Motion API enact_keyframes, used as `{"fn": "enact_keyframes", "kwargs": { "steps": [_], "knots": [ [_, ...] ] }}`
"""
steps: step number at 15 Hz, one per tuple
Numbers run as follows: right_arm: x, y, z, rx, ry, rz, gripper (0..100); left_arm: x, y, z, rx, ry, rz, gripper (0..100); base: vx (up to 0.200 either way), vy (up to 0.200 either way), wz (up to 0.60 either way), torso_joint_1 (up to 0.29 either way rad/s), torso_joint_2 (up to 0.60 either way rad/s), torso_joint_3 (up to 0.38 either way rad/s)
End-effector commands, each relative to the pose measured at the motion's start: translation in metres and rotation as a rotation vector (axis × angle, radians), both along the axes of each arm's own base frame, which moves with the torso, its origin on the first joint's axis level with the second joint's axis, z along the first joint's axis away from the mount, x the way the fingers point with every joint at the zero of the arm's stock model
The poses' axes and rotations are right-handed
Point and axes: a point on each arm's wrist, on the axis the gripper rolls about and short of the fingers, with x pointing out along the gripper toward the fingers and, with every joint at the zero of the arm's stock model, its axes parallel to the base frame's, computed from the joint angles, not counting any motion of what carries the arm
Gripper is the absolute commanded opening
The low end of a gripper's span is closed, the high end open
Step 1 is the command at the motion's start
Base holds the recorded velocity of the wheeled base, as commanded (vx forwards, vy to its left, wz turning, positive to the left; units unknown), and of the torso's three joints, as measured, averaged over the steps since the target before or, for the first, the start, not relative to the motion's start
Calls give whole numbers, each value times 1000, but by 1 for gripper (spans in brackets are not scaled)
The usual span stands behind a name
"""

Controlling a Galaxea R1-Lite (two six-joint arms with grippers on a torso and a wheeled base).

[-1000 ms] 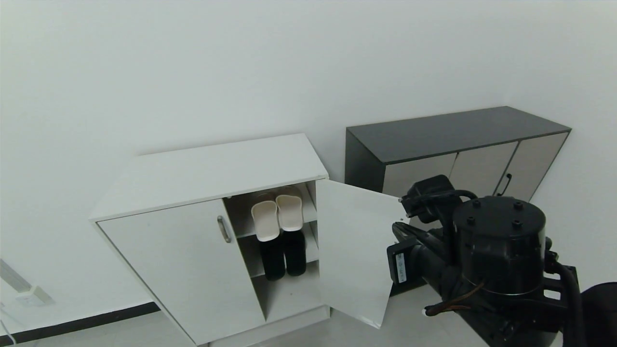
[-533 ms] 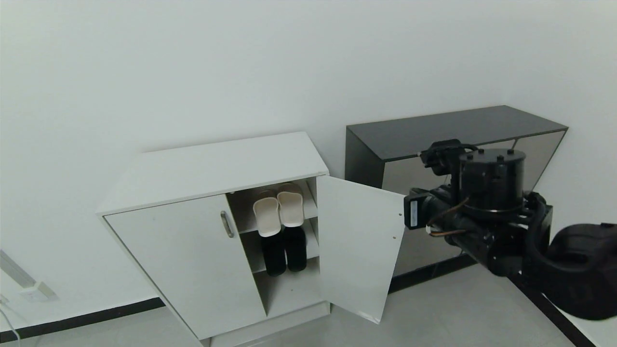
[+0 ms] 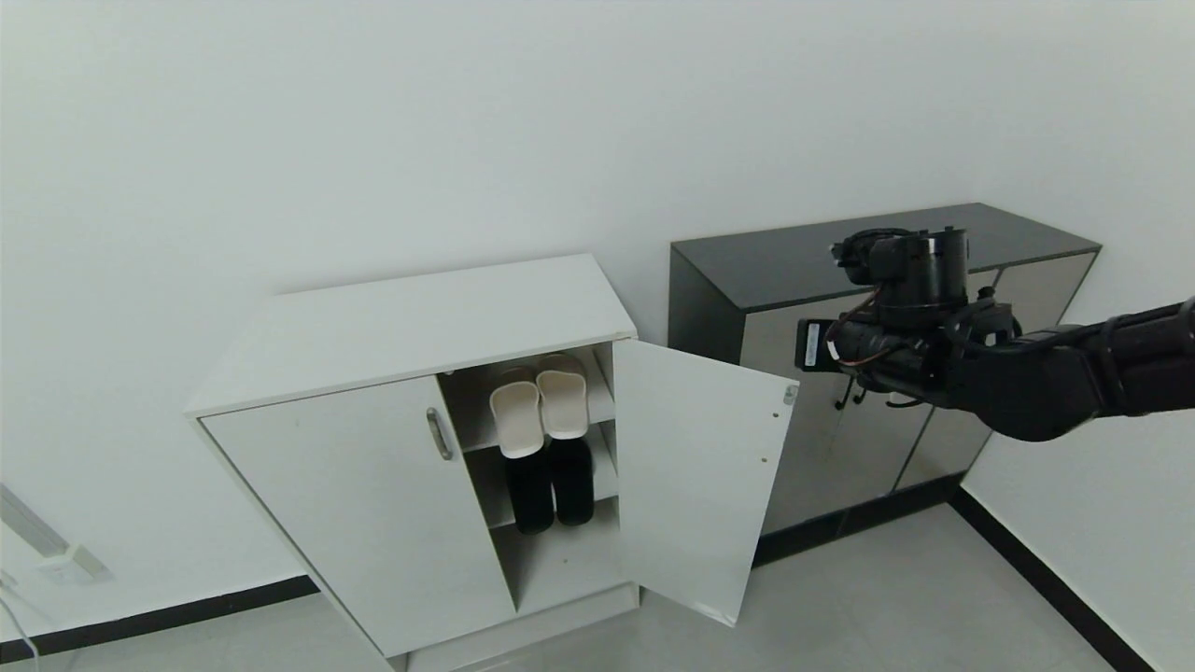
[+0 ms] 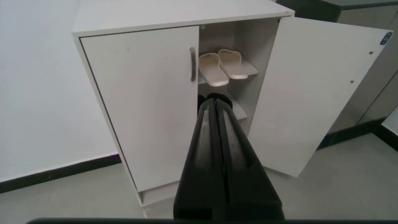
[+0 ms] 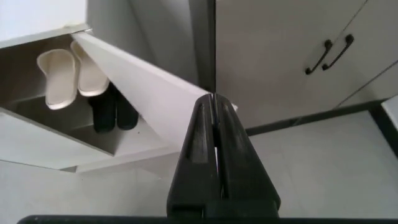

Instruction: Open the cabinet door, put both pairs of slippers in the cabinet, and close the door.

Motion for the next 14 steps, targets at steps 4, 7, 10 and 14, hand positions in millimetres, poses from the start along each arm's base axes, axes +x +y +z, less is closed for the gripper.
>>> {"fn": "enact_keyframes", "kwargs": {
  "steps": [4,7,10,14],
  "knots": [
    [35,-6,-33,-8,59,-13,0,0,0,0,0,2,0,0,0,0,0,0,0,0],
    [50,-5,-46,-3,69,-26,0,0,0,0,0,2,0,0,0,0,0,0,0,0],
    [63,-4,-50,12,59,-38,0,0,0,0,0,2,0,0,0,0,0,0,0,0],
    [79,-3,-56,18,46,-49,0,0,0,0,0,2,0,0,0,0,0,0,0,0]
  ]
}}
